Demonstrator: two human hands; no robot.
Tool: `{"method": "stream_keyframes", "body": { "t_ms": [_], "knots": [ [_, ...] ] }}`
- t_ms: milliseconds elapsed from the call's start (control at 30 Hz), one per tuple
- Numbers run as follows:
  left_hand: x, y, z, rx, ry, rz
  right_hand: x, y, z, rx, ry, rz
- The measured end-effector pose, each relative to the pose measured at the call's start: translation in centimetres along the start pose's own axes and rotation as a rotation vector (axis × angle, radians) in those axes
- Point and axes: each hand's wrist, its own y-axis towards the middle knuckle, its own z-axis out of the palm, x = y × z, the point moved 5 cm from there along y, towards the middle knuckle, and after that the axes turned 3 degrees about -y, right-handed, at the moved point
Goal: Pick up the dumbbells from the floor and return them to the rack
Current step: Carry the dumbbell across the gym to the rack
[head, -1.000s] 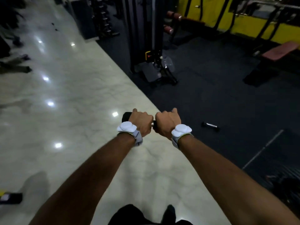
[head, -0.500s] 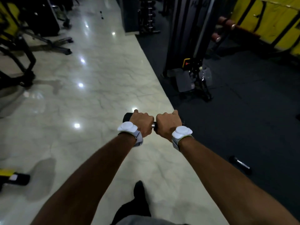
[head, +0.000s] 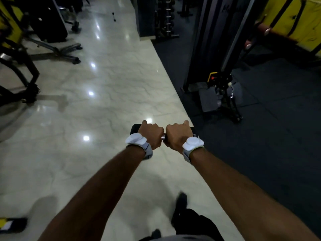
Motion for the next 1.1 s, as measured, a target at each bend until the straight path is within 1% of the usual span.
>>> {"method": "stream_keyframes", "body": {
  "t_ms": [133, 167, 200, 300, 367, 467, 567, 667, 733, 800, 867, 933, 1000, 1033, 1067, 1100],
  "knots": [
    [3.2, 7.8, 0.9, 0.029, -0.018, -0.031, -2.6, 8.6, 0.9, 0.001, -0.015, -0.043],
    [4.7, 11.3, 1.0, 0.018, -0.009, -0.05, -3.7, 12.5, 0.9, -0.019, -0.017, -0.058],
    [5.2, 12.2, 0.8, 0.012, -0.009, -0.048, -4.0, 13.5, 0.8, -0.018, -0.015, -0.068],
    [8.4, 18.9, -0.7, 0.017, -0.013, -0.085, -6.5, 20.8, -1.0, -0.011, 0.009, -0.109],
    [10.7, 22.7, -1.6, -0.028, 0.001, -0.107, -7.8, 25.2, -2.3, -0.044, -0.002, -0.13],
    [13.8, 27.1, -1.7, -0.018, 0.022, -0.14, -8.9, 30.5, -3.3, -0.043, -0.021, -0.172],
    [17.1, 31.2, -2.0, -0.049, 0.025, -0.168, -9.0, 36.0, -4.3, -0.08, -0.043, -0.208],
    [21.1, 35.4, -1.2, -0.014, -0.003, -0.189, -9.0, 41.9, -4.1, -0.051, -0.044, -0.216],
    [23.7, 38.5, -0.2, -0.01, 0.003, -0.191, -8.5, 46.0, -3.7, -0.07, -0.063, -0.225],
    [25.3, 39.9, 0.5, 0.01, 0.001, -0.198, -8.2, 48.1, -3.5, -0.045, -0.052, -0.218],
    [29.6, 44.1, 1.6, -0.029, -0.003, -0.201, -7.4, 54.1, -3.4, -0.073, -0.054, -0.2],
    [33.1, 47.0, 1.7, -0.005, -0.024, -0.193, -6.9, 58.2, -4.3, -0.038, -0.048, -0.198],
    [36.2, 49.7, 1.2, 0.031, -0.027, -0.179, -6.3, 62.2, -5.4, -0.04, -0.059, -0.207],
    [36.7, 50.0, 1.1, 0.028, -0.045, -0.167, -6.2, 62.5, -5.6, -0.038, -0.059, -0.213],
    [37.9, 51.1, 1.1, 0.031, -0.046, -0.159, -6.1, 63.9, -5.8, -0.056, -0.062, -0.207],
    [40.9, 53.6, 0.6, 0.014, -0.038, -0.156, -5.5, 67.6, -6.7, -0.103, -0.064, -0.194]
  ]
}}
